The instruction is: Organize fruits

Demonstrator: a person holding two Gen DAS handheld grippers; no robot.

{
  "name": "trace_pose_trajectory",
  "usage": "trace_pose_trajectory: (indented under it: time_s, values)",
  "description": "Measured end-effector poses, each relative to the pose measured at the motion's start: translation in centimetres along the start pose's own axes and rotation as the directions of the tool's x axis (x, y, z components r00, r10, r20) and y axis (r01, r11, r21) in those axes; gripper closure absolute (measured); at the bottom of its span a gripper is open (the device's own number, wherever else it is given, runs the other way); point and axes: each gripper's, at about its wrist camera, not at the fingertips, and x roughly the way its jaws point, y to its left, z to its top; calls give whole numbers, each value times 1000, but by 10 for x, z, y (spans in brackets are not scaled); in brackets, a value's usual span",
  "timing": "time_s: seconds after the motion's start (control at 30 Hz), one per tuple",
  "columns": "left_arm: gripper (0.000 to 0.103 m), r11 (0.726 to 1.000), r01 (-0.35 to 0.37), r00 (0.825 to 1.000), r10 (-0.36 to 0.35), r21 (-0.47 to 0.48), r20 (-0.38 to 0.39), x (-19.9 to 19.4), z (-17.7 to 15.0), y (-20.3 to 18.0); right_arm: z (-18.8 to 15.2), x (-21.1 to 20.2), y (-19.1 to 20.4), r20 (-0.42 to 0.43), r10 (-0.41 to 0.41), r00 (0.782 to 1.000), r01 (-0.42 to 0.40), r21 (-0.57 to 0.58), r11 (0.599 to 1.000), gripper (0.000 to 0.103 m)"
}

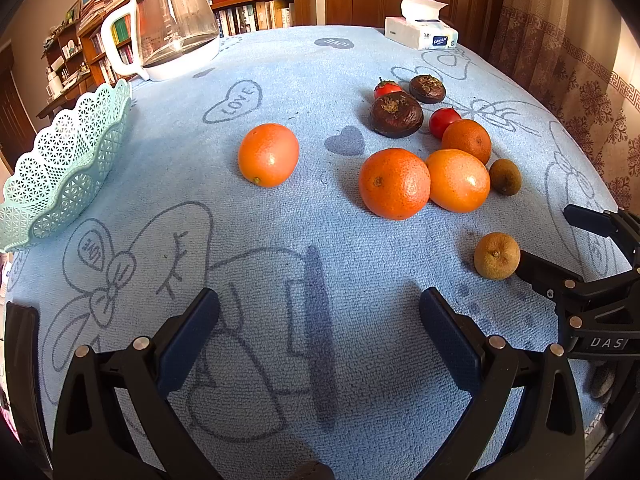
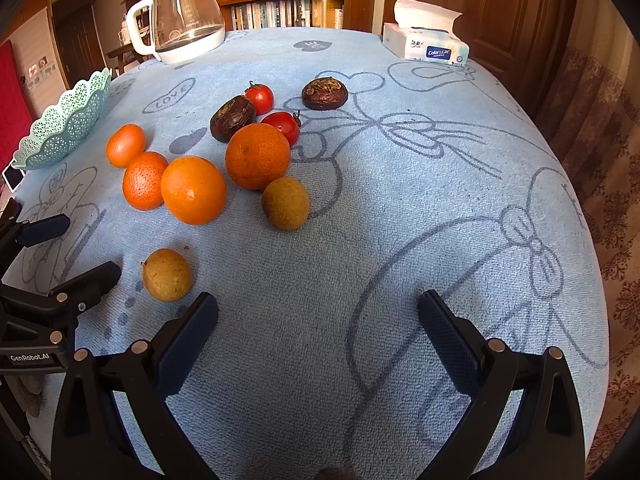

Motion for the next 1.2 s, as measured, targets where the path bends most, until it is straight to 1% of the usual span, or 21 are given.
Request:
trace_pose_trajectory:
  time_s: [0.93, 1.2]
  values:
    - [2, 1000, 3, 1000, -3, 0, -1, -1, -1, -1, -2, -1, 0, -3, 9, 1000, -9, 2, 1000, 5]
    - [2, 1000, 16, 1000, -16, 3, 4, 0, 1, 1, -2, -1, 2, -1, 7, 1000, -7, 1, 1000, 5]
